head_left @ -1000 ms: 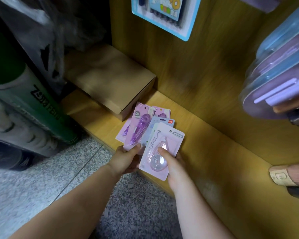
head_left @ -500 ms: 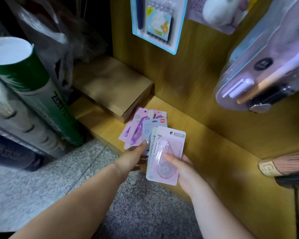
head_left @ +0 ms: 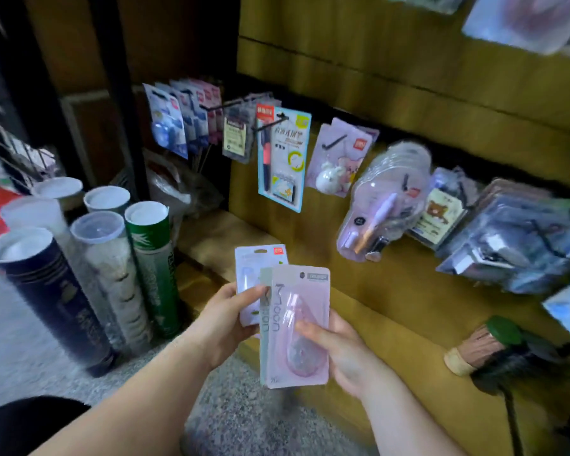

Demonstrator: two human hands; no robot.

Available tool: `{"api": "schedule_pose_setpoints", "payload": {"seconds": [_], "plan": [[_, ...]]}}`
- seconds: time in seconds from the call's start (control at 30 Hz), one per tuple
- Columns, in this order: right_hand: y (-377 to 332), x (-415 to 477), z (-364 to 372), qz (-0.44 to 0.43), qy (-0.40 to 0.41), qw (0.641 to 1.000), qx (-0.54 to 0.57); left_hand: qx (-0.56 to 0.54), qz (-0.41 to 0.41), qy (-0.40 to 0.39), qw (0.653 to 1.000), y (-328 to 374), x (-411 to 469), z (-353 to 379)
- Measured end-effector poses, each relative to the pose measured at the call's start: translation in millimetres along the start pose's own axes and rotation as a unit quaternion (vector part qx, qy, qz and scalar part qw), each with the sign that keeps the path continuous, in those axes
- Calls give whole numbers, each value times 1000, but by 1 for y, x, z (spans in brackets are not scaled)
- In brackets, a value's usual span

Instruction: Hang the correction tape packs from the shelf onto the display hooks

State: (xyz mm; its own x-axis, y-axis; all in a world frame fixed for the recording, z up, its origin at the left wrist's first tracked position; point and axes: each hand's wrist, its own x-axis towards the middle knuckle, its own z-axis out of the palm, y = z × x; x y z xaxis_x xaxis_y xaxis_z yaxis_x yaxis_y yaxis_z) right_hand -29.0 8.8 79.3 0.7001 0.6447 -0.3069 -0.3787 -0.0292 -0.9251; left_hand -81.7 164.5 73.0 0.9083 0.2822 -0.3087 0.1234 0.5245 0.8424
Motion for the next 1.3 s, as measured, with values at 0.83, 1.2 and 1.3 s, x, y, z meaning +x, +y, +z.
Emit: {"api": "schedule_pose_setpoints", "payload": {"seconds": [0.83,1.2,1.3], "plan": [[-171,-137,44,-253,57,964,-57,114,220,-73,966,130,-136,114],[-230,-88,55,-212,86,964,-134,73,250,34,965,184,-103,89],[-252,-68,63,-214,116,948,-204,67,257,62,962,201,-96,73]]}}
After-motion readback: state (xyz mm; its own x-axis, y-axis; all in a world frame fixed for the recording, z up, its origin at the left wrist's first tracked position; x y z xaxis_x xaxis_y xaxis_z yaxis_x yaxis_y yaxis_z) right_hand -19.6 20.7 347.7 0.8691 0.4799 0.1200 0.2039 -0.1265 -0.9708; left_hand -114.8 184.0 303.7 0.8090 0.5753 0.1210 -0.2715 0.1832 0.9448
